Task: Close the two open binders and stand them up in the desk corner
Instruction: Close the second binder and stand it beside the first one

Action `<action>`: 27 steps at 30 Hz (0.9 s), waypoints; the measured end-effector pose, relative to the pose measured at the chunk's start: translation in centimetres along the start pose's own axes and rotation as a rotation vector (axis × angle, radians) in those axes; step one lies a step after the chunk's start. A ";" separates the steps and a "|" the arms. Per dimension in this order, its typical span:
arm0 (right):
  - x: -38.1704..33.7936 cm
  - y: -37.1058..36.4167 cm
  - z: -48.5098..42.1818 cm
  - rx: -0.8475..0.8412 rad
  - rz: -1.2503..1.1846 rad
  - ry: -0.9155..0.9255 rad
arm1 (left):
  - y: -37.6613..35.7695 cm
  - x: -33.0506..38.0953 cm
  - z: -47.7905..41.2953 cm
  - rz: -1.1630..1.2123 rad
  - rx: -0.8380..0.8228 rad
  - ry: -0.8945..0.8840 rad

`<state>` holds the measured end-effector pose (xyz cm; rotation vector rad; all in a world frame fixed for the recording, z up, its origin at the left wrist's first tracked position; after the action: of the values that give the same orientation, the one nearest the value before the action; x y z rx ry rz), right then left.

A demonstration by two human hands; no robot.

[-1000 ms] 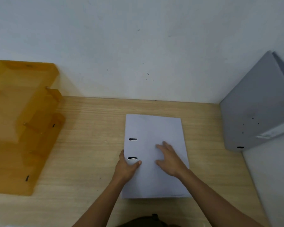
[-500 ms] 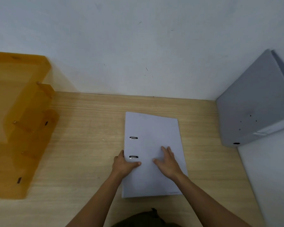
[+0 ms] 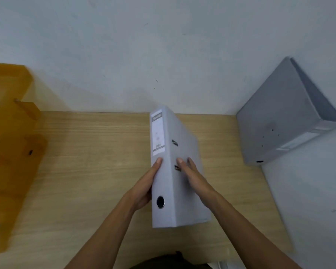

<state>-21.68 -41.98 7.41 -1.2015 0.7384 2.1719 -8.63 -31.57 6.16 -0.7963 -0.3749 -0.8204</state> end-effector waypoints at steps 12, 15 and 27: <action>-5.6 15.6 4.1 -0.212 -0.026 0.215 | -15.8 3.3 -1.3 -0.432 -0.114 -0.306; -6.0 20.3 4.7 -0.240 0.012 0.307 | -19.0 3.1 -3.0 -0.537 -0.091 -0.391; 4.2 27.3 5.3 0.093 0.125 0.398 | -25.3 -3.7 -11.2 -0.967 0.241 -0.593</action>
<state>-45.28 -56.64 11.63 -1.5973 1.0919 1.9878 -30.42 -48.74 8.82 -0.5952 -1.4314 -1.3855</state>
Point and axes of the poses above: each hand's wrist, its own z-axis away from the middle knuckle, its own y-axis out of the back of the hand, x = y × z, the point moved 3 cm from there along -z, towards the middle knuckle, and after that the axes turned 10 degrees about y, right-handed, at the moved point
